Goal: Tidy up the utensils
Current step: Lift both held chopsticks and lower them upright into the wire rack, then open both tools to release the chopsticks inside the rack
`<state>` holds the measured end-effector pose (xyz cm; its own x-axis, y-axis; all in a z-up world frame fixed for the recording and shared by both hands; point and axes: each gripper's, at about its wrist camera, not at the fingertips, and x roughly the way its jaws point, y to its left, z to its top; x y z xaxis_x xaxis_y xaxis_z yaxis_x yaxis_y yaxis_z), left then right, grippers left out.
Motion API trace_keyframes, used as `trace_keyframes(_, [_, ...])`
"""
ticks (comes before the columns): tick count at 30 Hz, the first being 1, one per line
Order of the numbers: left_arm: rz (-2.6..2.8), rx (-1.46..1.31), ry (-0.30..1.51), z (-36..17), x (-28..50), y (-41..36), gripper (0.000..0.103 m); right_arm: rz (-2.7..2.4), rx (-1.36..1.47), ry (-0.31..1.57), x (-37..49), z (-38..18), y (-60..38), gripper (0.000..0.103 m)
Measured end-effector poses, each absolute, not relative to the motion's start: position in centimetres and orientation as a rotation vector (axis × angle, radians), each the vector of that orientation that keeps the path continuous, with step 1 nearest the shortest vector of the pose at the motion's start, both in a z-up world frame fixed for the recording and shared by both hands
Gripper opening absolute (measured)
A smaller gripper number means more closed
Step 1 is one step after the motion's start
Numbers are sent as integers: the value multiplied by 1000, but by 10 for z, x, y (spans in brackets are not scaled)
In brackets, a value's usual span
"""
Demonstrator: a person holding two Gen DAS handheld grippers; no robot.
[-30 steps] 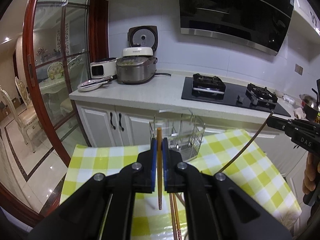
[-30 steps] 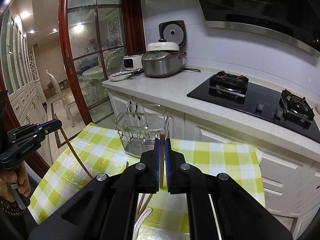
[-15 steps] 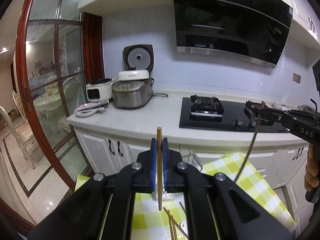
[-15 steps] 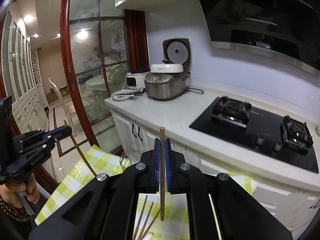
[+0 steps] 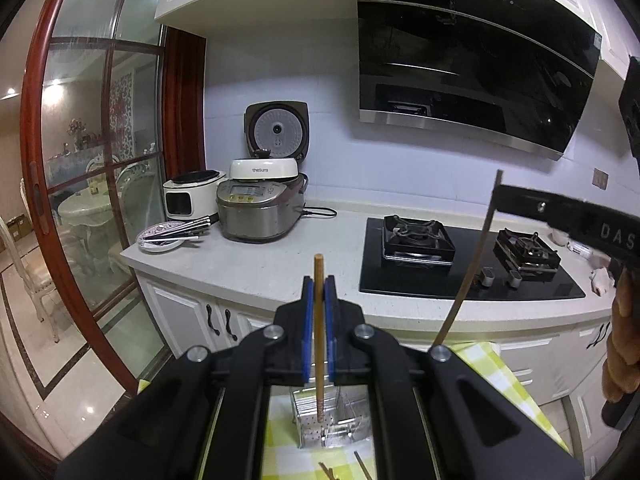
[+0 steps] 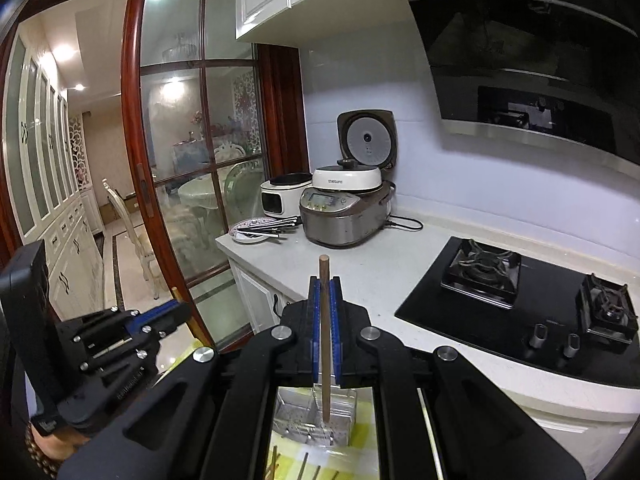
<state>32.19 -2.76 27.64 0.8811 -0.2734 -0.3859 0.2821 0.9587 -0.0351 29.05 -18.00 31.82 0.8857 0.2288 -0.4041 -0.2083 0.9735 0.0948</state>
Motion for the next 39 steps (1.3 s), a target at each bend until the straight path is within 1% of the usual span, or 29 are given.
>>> trace_keyframes(8, [-275,-1,441,240,357,-25,5,229,58,462,327,274,-178,7])
trace_keyframes(17, [-253,-52,509,184,385,-19,6,218,81,509,356,207,-189,7])
trace_keyframes(19, [-258,-56,528,174,387,-20,8,220,73,525,358,190,-187,7])
trace_keyframes(21, [-251,-51,542,165,387,-20,23,218,81,544,360,175,-188,7])
trace_keyframes(23, [-246,-51,550,160,386,-19,28,205,96,554,359,164,-191,7])
trace_keyframes(25, [-243,-48,550,156,381,-16,35,193,113,572,356,154,-196,8])
trace_keyframes(26, [-237,-49,547,155,378,-14,43,189,121,574,354,151,-199,8])
trace_keyframes(27, [-227,-53,541,155,374,-11,47,182,129,576,351,148,-202,9])
trace_keyframes(29, [-221,-58,530,156,366,-5,51,162,147,575,341,142,-211,10])
trace_keyframes(30, [-215,-59,524,156,360,-2,55,146,158,573,333,138,-216,13])
trace_keyframes(32, [-199,-65,512,156,349,5,57,124,164,575,320,131,-224,16])
trace_keyframes(33, [-198,-71,508,157,343,8,57,114,164,576,313,127,-227,20])
trace_keyframes(34, [-196,-76,503,156,334,12,57,98,168,578,304,122,-231,32])
trace_keyframes(35, [-192,-78,497,155,326,15,57,85,173,575,296,117,-235,47])
trace_keyframes(36, [-190,-79,493,153,319,18,57,69,175,563,286,112,-238,85])
trace_keyframes(37, [-188,-79,491,149,309,21,57,49,161,536,270,103,-241,94])
trace_keyframes(39, [-194,-74,503,137,293,22,58,33,130,558,254,87,-242,94])
